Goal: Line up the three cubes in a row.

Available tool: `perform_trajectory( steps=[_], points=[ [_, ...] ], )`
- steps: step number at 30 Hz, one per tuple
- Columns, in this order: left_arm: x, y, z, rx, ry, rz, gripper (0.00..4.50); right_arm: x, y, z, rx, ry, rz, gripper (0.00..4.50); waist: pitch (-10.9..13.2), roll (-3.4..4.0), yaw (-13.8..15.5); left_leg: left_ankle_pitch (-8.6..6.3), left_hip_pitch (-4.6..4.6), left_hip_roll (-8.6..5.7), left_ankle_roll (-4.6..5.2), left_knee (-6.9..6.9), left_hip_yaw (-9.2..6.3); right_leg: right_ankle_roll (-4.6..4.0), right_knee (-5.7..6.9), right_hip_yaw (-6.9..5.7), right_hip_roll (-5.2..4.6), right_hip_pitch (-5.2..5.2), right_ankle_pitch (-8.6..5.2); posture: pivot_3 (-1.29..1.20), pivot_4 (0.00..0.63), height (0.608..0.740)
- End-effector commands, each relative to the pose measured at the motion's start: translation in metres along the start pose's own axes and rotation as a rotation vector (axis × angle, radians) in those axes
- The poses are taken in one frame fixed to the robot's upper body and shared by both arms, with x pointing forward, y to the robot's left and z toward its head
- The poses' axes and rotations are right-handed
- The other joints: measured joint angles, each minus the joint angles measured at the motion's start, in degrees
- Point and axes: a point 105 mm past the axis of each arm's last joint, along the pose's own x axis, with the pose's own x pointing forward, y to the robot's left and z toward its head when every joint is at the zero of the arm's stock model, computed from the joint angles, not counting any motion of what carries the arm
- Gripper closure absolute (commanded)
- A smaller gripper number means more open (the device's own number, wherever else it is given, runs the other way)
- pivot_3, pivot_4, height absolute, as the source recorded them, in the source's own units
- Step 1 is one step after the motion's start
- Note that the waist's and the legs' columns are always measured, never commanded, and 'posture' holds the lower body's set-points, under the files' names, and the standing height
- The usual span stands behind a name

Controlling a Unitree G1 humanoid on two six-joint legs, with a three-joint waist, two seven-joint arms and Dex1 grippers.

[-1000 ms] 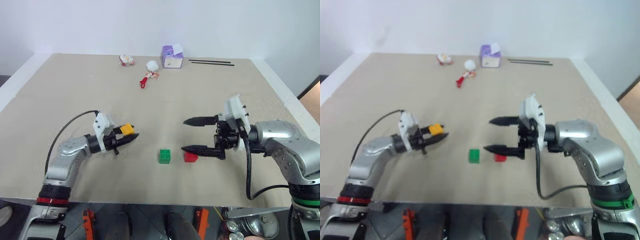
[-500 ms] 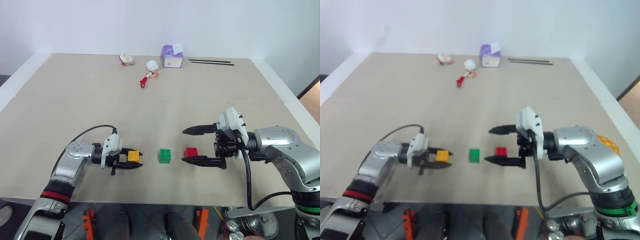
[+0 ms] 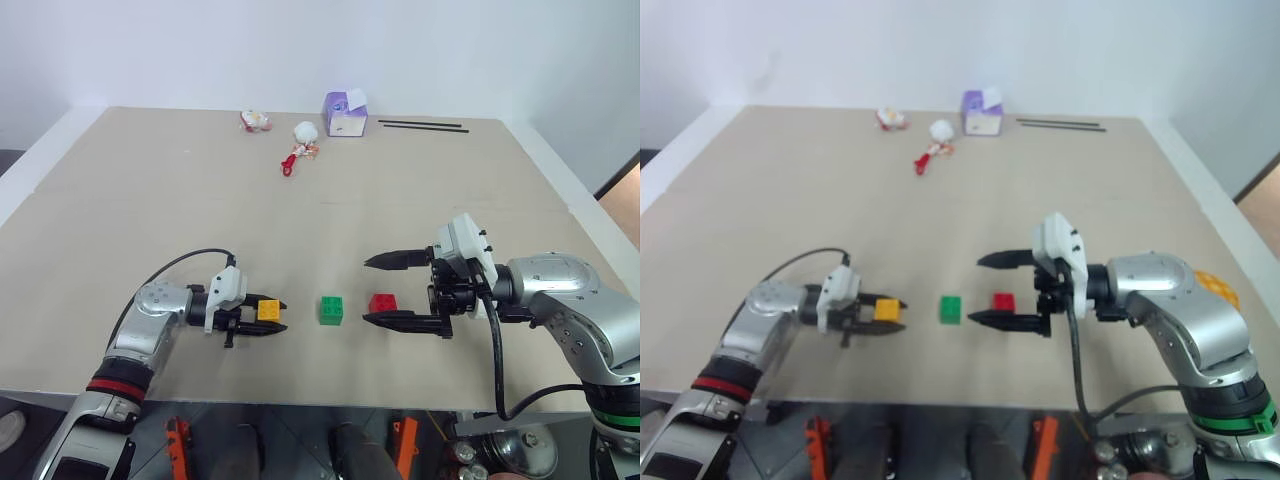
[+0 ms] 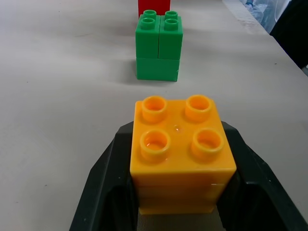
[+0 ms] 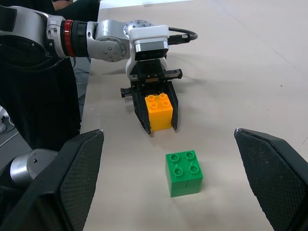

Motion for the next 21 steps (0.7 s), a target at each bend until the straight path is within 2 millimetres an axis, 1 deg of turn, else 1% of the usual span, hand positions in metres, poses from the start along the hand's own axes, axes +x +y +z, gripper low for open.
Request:
perform_trajectory(
  steps=[1, 6, 7, 10, 13, 14, 16, 17, 19, 21],
  points=[
    [-0.001, 0.000, 0.004, -0.010, -0.011, -0.004, 1.87, -0.002, 0.001, 0.013, -0.057, -0.021, 0.003, 0.00, 0.0, 0.00, 0.0, 0.00, 0.00, 0.00, 0.00, 0.00, 0.00, 0.00, 0.00, 0.00, 0.00, 0.00, 0.00, 0.00, 0.150, 0.740],
    [-0.001, -0.004, 0.013, -0.008, -0.047, -0.033, 0.18, -0.003, 0.000, 0.012, -0.055, -0.017, 0.006, 0.00, 0.0, 0.00, 0.0, 0.00, -0.06, 0.00, 0.00, -0.02, 0.01, 0.01, 0.00, 0.00, 0.00, -0.05, -0.01, 0.00, 0.150, 0.740],
    [-0.001, -0.005, 0.014, -0.007, -0.049, -0.040, 0.08, -0.003, 0.000, 0.012, -0.055, -0.016, 0.006, 0.00, 0.0, 0.00, 0.0, 0.00, -0.07, 0.00, 0.00, -0.03, 0.00, 0.00, 0.00, 0.00, 0.00, -0.06, -0.02, 0.00, 0.150, 0.740],
    [-0.001, -0.006, 0.026, 0.004, -0.084, -0.062, 0.08, -0.003, 0.000, 0.012, -0.055, -0.016, 0.007, 0.00, 0.0, 0.00, 0.0, 0.00, -0.09, 0.00, 0.00, -0.05, -0.01, 0.00, 0.00, 0.00, 0.02, -0.08, -0.03, 0.00, 0.150, 0.740],
    [-0.001, -0.010, 0.043, 0.012, -0.127, -0.088, 0.08, -0.003, 0.000, 0.012, -0.053, -0.019, 0.010, 0.00, 0.0, 0.00, 0.0, 0.00, -0.09, 0.01, 0.00, -0.05, -0.01, 0.00, 0.00, 0.00, 0.02, -0.09, -0.03, 0.00, 0.150, 0.740],
    [-0.002, -0.010, 0.050, 0.009, -0.143, -0.089, 0.08, -0.004, 0.001, 0.012, -0.052, -0.020, 0.009, 0.00, 0.0, 0.00, 0.0, 0.00, -0.09, 0.01, 0.00, -0.05, 0.00, 0.00, 0.00, 0.00, 0.02, -0.08, -0.03, 0.00, 0.150, 0.740],
    [-0.006, -0.006, 0.070, -0.005, -0.195, -0.050, 0.08, -0.006, 0.000, 0.016, -0.041, -0.056, -0.009, 0.00, 0.0, 0.00, 0.0, 0.00, -0.08, 0.02, 0.00, -0.04, -0.01, 0.00, 0.02, 0.00, 0.03, -0.09, -0.02, 0.00, 0.150, 0.740],
    [-0.009, 0.004, 0.083, -0.026, -0.240, 0.028, 0.08, -0.009, -0.002, 0.021, -0.030, -0.098, -0.048, 0.00, 0.0, -0.01, 0.0, 0.00, -0.09, 0.02, 0.00, -0.04, -0.01, 0.00, 0.02, 0.00, 0.04, -0.10, -0.02, 0.00, 0.150, 0.740],
    [-0.015, 0.025, 0.103, -0.086, -0.346, 0.218, 0.08, -0.015, -0.016, 0.029, -0.014, -0.199, -0.191, 0.00, 0.0, -0.02, 0.0, 0.00, -0.10, 0.06, 0.00, -0.03, -0.05, 0.02, 0.04, -0.01, 0.05, -0.08, -0.02, 0.00, 0.150, 0.740],
    [-0.020, 0.045, 0.109, -0.133, -0.419, 0.433, 0.08, -0.023, -0.040, 0.030, 0.015, -0.281, -0.392, 0.00, 0.0, -0.03, 0.0, 0.00, -0.08, 0.05, 0.01, 0.02, -0.10, 0.21, 0.08, -0.02, 0.08, -0.04, 0.09, 0.00, 0.150, 0.740]
  ],
)
